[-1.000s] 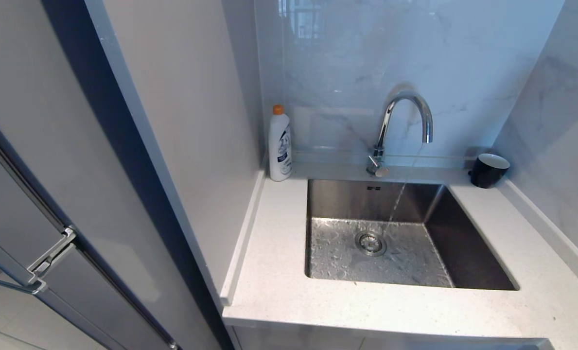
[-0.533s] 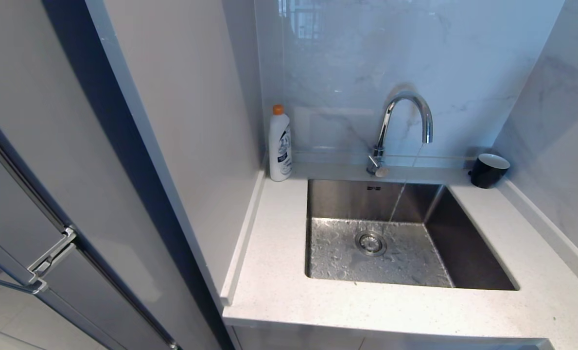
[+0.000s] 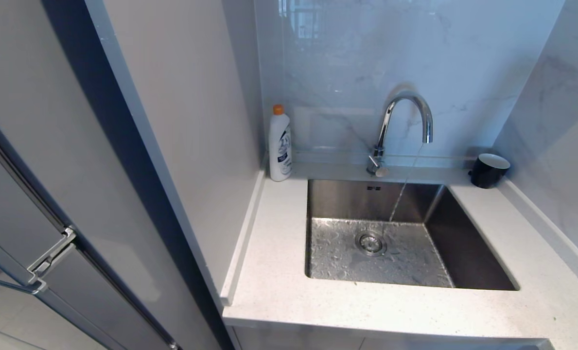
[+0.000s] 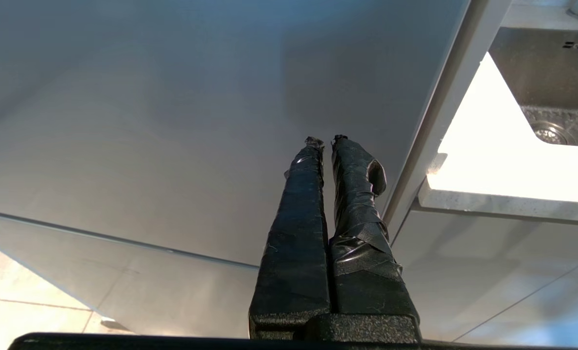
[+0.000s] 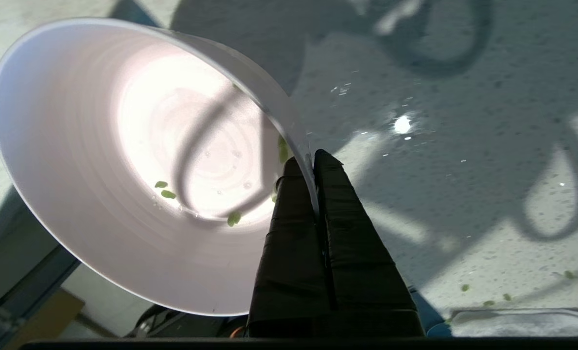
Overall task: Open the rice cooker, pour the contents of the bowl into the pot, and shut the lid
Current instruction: Fill a bowl with water from the tap
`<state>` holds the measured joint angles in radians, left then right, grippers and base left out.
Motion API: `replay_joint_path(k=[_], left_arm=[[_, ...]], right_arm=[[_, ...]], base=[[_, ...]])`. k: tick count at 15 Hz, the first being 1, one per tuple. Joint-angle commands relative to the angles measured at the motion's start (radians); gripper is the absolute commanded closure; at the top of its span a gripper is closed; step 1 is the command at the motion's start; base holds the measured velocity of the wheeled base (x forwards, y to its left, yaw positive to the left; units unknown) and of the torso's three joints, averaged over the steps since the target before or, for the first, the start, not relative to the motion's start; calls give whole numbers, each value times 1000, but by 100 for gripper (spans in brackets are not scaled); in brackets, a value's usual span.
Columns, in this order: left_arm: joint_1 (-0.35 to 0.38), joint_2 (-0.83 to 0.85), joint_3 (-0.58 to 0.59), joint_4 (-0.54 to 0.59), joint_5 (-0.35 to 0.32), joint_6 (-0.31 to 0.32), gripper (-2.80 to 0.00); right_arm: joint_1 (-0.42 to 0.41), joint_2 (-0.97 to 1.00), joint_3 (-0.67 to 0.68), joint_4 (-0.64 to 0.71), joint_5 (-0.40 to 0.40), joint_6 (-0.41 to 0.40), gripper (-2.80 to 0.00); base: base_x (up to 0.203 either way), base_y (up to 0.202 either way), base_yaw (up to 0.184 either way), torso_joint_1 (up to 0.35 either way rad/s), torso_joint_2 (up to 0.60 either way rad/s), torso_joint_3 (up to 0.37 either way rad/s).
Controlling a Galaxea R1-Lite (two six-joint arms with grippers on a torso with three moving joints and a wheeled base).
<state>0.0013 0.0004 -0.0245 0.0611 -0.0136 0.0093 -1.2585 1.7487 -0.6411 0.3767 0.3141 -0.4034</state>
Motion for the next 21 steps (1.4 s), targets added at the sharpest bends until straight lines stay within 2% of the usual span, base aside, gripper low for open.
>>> replay_joint_path(k=[1, 3, 5, 8, 11, 14, 16, 21], left_arm=[[0, 1, 0, 0, 0, 0, 0], [0, 1, 0, 2, 0, 1, 0], [0, 1, 0, 1, 1, 1, 0], [0, 1, -2, 5, 0, 1, 0], [0, 1, -2, 5, 0, 1, 0], [0, 1, -2, 6, 0, 1, 0], [0, 1, -2, 6, 1, 1, 0], [0, 1, -2, 6, 0, 1, 0]], right_arm=[[39, -50, -62, 115, 32, 1, 0], [113, -74, -96, 166, 73, 36, 0], [235, -112, -117, 187, 84, 119, 0], [484, -180, -138, 193, 87, 268, 0], [754, -189, -200, 194, 79, 451, 0], [961, -99, -333, 194, 7, 611, 0], [1032, -10, -447, 194, -42, 681, 0], [1148, 245, -748, 195, -95, 831, 0]], base=[[0, 0, 0, 0, 0, 0], [0, 0, 0, 0, 0, 0], [0, 0, 0, 0, 0, 0], [0, 0, 0, 0, 0, 0], [0, 0, 0, 0, 0, 0], [0, 0, 0, 0, 0, 0], [0, 0, 0, 0, 0, 0], [0, 0, 0, 0, 0, 0]])
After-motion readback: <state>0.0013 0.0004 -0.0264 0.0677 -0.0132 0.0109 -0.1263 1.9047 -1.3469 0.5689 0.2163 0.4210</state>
